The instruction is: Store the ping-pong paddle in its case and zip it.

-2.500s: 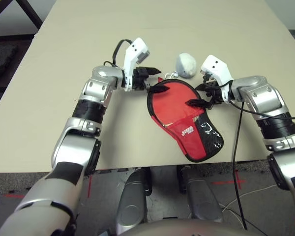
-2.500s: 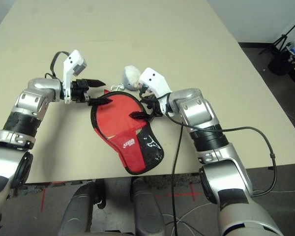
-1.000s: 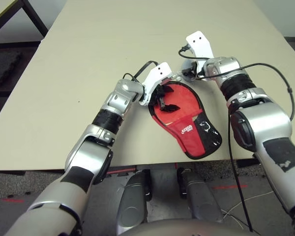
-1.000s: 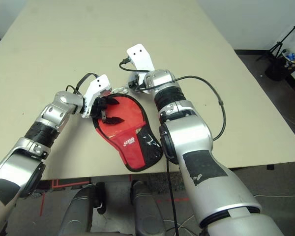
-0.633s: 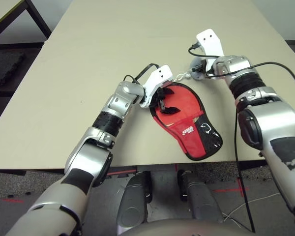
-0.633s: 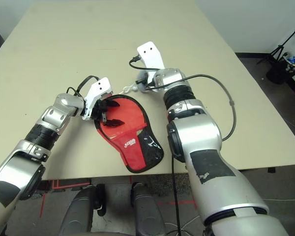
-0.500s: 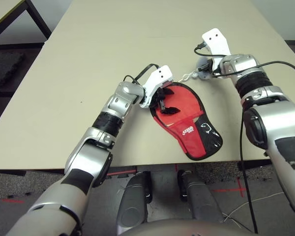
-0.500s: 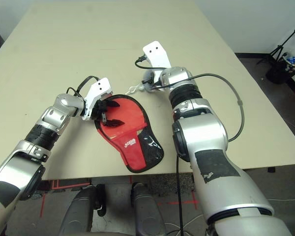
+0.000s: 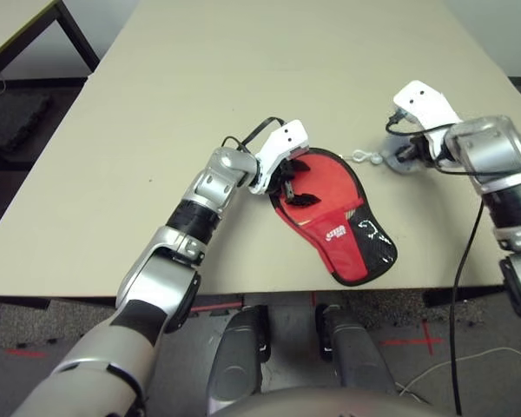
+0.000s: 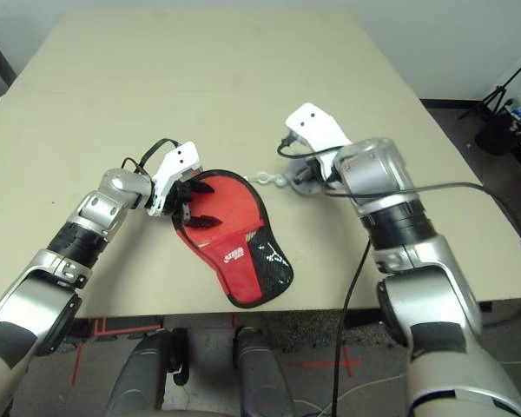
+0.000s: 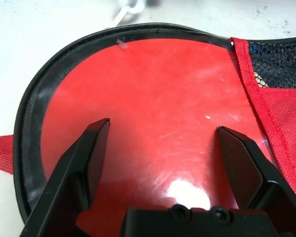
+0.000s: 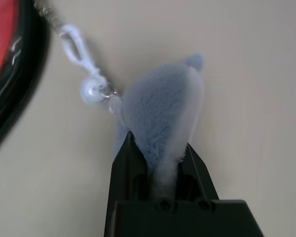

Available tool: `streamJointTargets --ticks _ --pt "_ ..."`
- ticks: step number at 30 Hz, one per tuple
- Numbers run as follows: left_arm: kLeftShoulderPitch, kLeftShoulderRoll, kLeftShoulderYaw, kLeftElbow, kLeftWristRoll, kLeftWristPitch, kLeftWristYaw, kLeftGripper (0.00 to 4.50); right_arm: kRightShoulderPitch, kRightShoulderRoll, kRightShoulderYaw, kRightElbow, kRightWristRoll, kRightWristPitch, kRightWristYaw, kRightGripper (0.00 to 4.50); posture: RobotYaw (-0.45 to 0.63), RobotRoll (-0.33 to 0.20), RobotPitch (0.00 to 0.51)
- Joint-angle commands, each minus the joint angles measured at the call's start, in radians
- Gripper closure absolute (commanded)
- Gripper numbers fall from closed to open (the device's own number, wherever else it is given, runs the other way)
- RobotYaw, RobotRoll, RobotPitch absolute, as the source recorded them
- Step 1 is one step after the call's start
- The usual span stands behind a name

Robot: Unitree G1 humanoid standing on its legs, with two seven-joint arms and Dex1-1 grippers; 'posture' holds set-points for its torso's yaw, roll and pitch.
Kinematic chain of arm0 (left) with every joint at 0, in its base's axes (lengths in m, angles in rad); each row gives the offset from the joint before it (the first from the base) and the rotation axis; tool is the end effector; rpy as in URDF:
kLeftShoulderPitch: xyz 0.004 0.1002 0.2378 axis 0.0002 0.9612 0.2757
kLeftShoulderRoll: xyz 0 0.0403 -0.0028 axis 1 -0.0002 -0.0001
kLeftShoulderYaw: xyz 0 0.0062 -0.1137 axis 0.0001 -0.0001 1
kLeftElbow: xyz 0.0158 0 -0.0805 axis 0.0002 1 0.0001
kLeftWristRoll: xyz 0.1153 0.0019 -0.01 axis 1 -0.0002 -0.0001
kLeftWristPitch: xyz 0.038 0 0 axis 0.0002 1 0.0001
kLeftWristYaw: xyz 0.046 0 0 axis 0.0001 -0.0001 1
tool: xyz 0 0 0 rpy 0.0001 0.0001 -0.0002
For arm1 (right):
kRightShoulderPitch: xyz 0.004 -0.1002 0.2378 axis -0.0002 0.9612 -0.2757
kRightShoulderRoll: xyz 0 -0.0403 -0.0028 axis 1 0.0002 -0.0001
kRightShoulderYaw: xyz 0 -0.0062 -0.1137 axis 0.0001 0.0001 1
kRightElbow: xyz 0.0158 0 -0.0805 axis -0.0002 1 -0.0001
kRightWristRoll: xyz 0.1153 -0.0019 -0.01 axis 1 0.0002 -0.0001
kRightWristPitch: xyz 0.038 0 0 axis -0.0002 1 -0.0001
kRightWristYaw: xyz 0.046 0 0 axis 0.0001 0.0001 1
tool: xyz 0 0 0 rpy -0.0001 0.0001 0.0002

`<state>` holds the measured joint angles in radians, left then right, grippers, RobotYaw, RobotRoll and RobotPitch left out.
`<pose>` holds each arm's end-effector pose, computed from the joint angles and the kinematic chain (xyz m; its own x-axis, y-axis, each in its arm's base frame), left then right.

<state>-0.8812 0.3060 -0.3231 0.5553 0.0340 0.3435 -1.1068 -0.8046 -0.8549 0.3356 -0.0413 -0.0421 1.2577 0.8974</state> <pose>0.3647 0.1256 0.1534 0.2878 -0.8029 -0.5221 0.9576 0.2364 0.1644 0.3019 -0.2330 0.2321 0.6510 0.1212 -0.7493 -0.5459 0.7607 -0.3513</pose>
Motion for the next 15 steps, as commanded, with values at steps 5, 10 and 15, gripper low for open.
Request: streamJointTargets --ticks 5,10,15 --pt "0.024 0.004 -0.030 0.054 0.024 0.000 -0.006 0.00 0.164 -0.249 0.014 -0.406 0.200 0.212 0.101 4.02 -0.18 0.000 0.173" --pt "0.016 -0.002 -0.030 0.073 0.025 -0.011 -0.005 0.00 0.277 -0.391 -0.018 -0.600 0.343 0.251 0.145 4.02 -0.19 0.000 0.173" --pt "0.008 -0.005 -0.029 0.090 0.027 -0.021 -0.005 0.00 0.348 -0.500 -0.048 -0.711 0.452 0.248 0.173 4.02 -0.19 0.000 0.173"
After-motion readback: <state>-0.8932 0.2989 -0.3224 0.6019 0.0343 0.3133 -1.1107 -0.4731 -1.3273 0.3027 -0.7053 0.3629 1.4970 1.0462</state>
